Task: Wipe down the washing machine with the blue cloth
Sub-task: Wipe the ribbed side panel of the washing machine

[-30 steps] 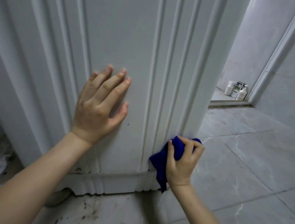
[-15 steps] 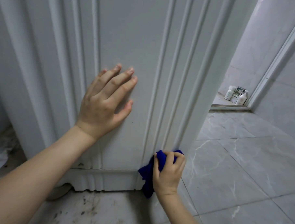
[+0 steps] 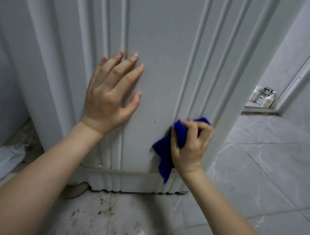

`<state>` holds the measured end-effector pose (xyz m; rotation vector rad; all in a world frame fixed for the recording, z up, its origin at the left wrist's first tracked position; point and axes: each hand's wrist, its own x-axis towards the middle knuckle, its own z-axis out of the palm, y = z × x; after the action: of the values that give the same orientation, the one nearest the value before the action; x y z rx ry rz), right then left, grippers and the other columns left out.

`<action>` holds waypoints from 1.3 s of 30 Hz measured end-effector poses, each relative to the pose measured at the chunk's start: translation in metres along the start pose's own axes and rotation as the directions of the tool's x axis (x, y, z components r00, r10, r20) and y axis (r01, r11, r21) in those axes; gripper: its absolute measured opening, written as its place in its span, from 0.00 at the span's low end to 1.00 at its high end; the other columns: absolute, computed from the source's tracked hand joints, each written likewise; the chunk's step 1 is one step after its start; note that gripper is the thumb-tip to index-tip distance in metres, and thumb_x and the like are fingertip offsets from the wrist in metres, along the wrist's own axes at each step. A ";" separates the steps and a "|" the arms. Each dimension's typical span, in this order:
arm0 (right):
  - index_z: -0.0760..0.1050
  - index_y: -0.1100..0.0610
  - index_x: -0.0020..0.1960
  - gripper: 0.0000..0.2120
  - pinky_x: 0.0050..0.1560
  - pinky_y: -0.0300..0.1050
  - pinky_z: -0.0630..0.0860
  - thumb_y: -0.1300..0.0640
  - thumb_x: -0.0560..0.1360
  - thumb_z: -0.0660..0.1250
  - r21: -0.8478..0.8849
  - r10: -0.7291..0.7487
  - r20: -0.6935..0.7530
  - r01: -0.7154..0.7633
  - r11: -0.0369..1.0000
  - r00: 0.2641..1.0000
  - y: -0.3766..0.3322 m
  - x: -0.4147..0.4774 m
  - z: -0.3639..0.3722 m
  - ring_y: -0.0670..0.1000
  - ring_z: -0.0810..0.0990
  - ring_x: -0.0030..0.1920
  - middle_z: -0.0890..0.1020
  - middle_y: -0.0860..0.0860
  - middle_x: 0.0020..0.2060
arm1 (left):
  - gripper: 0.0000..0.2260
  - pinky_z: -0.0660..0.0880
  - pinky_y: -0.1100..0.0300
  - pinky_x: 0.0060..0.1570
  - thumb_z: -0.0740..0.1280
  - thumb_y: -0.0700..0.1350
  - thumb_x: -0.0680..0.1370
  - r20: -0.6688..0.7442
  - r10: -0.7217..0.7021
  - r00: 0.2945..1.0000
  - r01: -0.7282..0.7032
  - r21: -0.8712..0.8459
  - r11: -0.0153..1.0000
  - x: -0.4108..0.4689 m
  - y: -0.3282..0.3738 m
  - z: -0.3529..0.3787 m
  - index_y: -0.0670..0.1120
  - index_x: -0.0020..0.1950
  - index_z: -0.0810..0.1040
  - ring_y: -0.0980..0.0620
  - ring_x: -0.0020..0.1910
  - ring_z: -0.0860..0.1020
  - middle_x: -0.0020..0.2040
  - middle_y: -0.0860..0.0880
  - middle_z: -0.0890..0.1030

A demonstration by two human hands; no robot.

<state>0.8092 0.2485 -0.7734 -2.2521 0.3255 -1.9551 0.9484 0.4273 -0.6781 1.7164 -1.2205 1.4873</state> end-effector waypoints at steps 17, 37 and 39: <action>0.78 0.61 0.49 0.09 0.54 0.44 0.69 0.57 0.74 0.74 0.059 0.059 -0.159 -0.050 0.997 0.986 -0.044 0.067 0.016 0.58 0.72 0.46 0.75 0.62 0.46 | 0.24 0.63 0.44 0.75 0.70 0.47 0.78 0.040 0.017 0.999 -0.015 -0.041 0.999 -0.015 -0.005 -0.002 0.41 0.72 0.74 0.42 0.74 0.67 0.73 0.43 0.72; 0.77 0.62 0.51 0.11 0.53 0.57 0.74 0.56 0.75 0.73 0.075 0.083 -0.207 -0.068 0.995 0.975 -0.061 0.055 0.035 0.60 0.74 0.47 0.74 0.62 0.47 | 0.23 0.66 0.45 0.73 0.69 0.48 0.79 0.106 0.102 0.989 -0.100 -0.023 0.995 -0.027 -0.022 -0.015 0.41 0.73 0.73 0.42 0.74 0.69 0.73 0.44 0.72; 0.75 0.58 0.54 0.11 0.52 0.58 0.74 0.55 0.75 0.73 0.055 0.055 -0.045 -0.053 0.997 0.997 -0.047 -0.011 0.034 0.59 0.73 0.49 0.74 0.61 0.48 | 0.23 0.65 0.46 0.74 0.69 0.48 0.79 0.097 0.093 0.991 -0.093 -0.003 0.996 -0.032 -0.025 -0.014 0.42 0.73 0.73 0.42 0.73 0.69 0.73 0.45 0.73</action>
<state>0.8451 0.2955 -0.7778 -2.1449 0.3317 -1.9676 0.9652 0.4593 -0.7013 1.7720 -1.3670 1.4730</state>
